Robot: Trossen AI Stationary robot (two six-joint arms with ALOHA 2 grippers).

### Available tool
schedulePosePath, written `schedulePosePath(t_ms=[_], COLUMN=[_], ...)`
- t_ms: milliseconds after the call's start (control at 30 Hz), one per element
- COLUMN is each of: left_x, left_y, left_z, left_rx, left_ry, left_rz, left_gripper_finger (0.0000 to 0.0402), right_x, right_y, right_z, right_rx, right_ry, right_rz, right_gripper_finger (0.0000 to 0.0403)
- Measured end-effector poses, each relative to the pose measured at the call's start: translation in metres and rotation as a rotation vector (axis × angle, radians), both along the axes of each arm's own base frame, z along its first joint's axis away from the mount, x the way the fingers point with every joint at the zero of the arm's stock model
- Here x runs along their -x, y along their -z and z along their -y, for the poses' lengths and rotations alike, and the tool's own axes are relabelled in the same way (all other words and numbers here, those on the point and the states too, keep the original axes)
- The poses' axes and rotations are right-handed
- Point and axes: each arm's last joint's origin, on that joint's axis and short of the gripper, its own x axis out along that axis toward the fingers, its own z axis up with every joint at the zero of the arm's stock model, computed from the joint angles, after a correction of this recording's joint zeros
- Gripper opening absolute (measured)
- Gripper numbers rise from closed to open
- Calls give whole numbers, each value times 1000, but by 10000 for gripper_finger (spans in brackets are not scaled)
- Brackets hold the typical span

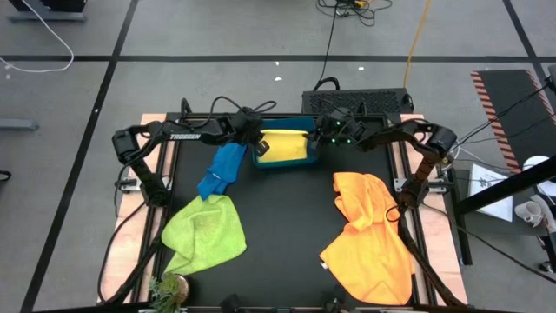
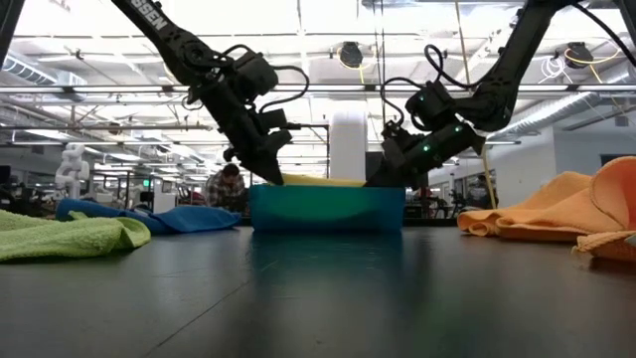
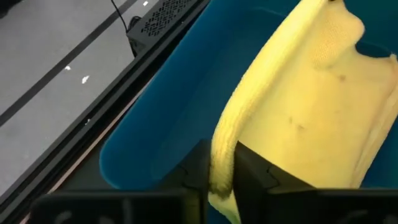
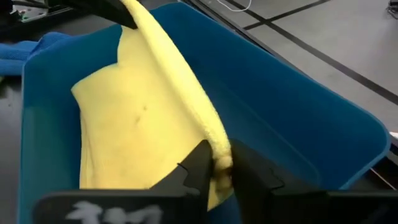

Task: Fold microfiber towels
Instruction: Put the folded yellow microfiber cloth into the blue bin, then fold the top orange microfiber cloth

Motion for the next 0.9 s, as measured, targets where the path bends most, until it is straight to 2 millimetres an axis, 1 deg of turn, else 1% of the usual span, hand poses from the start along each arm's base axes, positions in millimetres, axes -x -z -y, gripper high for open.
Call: schedulePosePath(t_ms=[133,200,267,400,467,533,600,700,833,900], left_x=[1,1,3,6,6,11,13,20,33,34], left_y=[0,-1,-6,-28,-44,-60,-79,-103,-129,-130], left_z=[-1,-1,0,4,8,19,32,59,95,114], left_rx=[1,-4,-16,-31,-48,-40,-58,-120,-148,-145], left_ry=[-3,-18,-48,-52,-43,-37,-12,68,101,135], left_rz=[-3,0,12,39,77,103,169,201,266,289], left_gripper_finger=[116,137,156,183,191,194,191,174,140,123], right_x=[2,4,6,14,21,27,33,39,46,47], right_y=[-7,-17,-32,-64,-81,-94,-106,-114,-108,-100], right_z=[-1,-3,-5,-15,-23,-32,-44,-64,-92,-104], right_rx=[3,21,46,90,105,109,121,154,191,186], right_ry=[8,5,5,-5,-15,-27,-49,-102,-222,-267], right_rz=[5,20,49,104,126,136,153,190,198,208], right_gripper_finger=[104,122,135,142,143,143,143,143,143,143])
